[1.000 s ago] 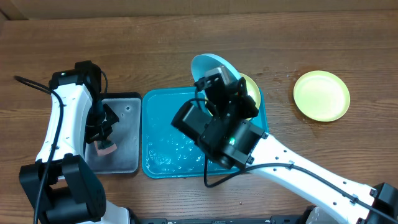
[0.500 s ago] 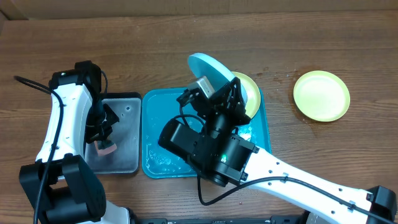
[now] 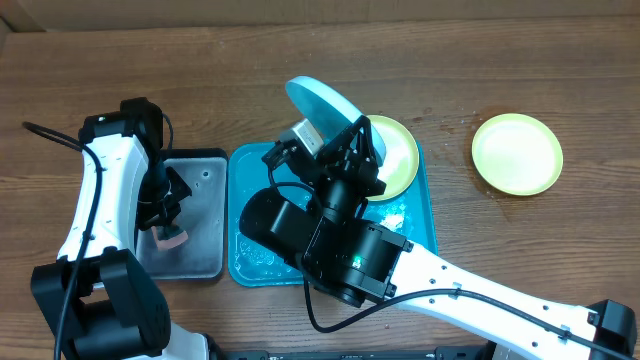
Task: Clean dirty plates on tray and stack at the side
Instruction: 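Carry the white plate right and set it on the yellow plate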
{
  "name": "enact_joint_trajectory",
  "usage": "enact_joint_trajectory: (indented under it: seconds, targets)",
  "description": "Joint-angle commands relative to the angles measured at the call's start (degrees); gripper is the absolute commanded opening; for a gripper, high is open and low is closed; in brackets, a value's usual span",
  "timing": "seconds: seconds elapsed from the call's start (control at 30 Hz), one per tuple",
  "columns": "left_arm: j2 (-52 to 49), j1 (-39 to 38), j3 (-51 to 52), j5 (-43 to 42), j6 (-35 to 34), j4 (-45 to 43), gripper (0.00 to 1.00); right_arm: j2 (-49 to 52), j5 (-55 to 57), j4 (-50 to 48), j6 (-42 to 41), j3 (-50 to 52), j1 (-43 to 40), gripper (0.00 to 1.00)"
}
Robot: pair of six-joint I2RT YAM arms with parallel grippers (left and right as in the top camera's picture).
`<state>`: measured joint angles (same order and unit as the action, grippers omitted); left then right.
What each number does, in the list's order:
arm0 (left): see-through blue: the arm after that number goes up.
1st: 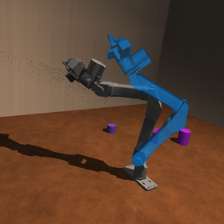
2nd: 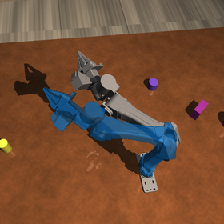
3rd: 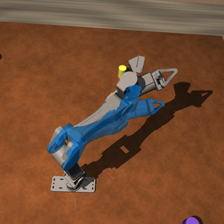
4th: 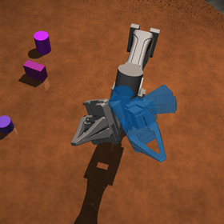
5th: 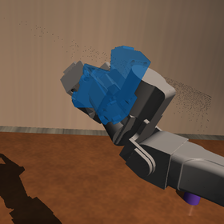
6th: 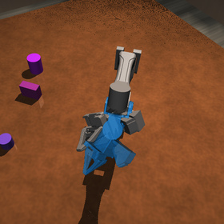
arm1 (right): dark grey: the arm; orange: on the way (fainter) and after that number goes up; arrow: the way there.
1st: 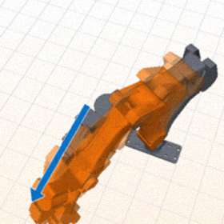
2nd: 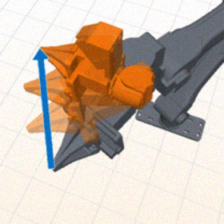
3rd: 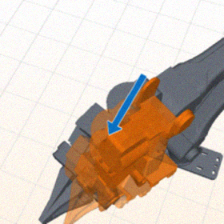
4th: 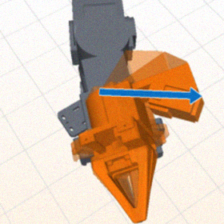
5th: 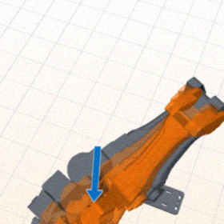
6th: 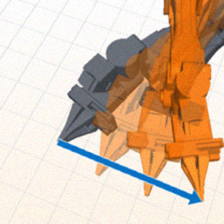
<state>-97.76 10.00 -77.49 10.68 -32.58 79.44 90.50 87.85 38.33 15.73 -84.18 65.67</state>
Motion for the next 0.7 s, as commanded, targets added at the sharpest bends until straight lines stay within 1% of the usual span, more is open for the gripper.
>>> enact_joint_trajectory:
  seconds: [0.0, 0.07, 0.1, 0.17, 0.2, 0.23, 0.3, 0.37, 0.4, 0.5, 0.57, 0.63, 0.67]
  targets:
    - [-0.33, -0.28, -0.11, -0.22, 0.92, -0.02, 0.04, -0.44, 2.16, -1.27, 3.96, -0.48, 0.87, 0.04]
    - [-0.33, -0.28, -0.11, -0.22, 0.92, -0.09, 0.04, -0.44, -2.16, -1.18, 3.93, -0.48, 1.11, 0.04]
    - [-0.33, -0.31, -0.11, -0.24, 0.9, -0.2, 0.04, -0.42, -2.6, -1.25, 4.11, -0.48, 1.07, 0.04]
    - [-0.33, -0.33, -0.11, -0.22, 0.92, 0.07, 0.04, -0.44, 2.12, -2.43, 4.0, -0.48, 2.23, 0.04]
    - [-0.33, -0.33, -0.11, -0.24, 0.92, 0.13, 0.04, -0.48, -3.85, -2.99, 2.54, -0.48, 2.8, 0.04]
    - [-0.33, -0.33, -0.11, -0.24, 0.9, -0.04, 0.04, -0.46, -5.09, -2.93, 2.62, -0.48, 2.67, 0.04]
    - [-0.33, -0.33, -0.11, -0.22, 0.92, 0.02, 0.04, -0.46, -2.03, -4.35, 1.84, -0.48, 3.08, 0.04]
    - [-0.33, -0.33, -0.11, -0.24, 0.92, 0.17, 0.04, -0.46, -6.93, -3.56, -1.4, -0.46, 3.1, 0.04]
    - [-0.33, -0.33, -0.11, -0.24, 0.92, 0.07, 0.04, -0.46, -10.86, -1.62, -4.5, -0.44, 2.56, 0.04]
    - [-0.33, -0.33, -0.11, -0.24, 0.92, 0.04, 0.04, -0.04, -27.12, 8.7, -22.51, -0.42, -1.64, 0.04]
    - [-0.33, -0.33, -0.11, -0.24, 0.92, 0.2, 0.04, 1.22, -41.86, 14.78, -34.82, -0.42, -7.17, 0.04]
    - [-0.33, -0.33, -0.11, -0.24, 0.92, 0.2, 0.04, 2.89, -57.11, 17.64, -39.91, -0.37, -13.7, 0.04]
    - [-0.33, -0.31, -0.11, -0.24, 0.92, 0.11, 0.04, 3.89, -65.13, 18.01, -40.19, -0.31, -16.98, 0.04]
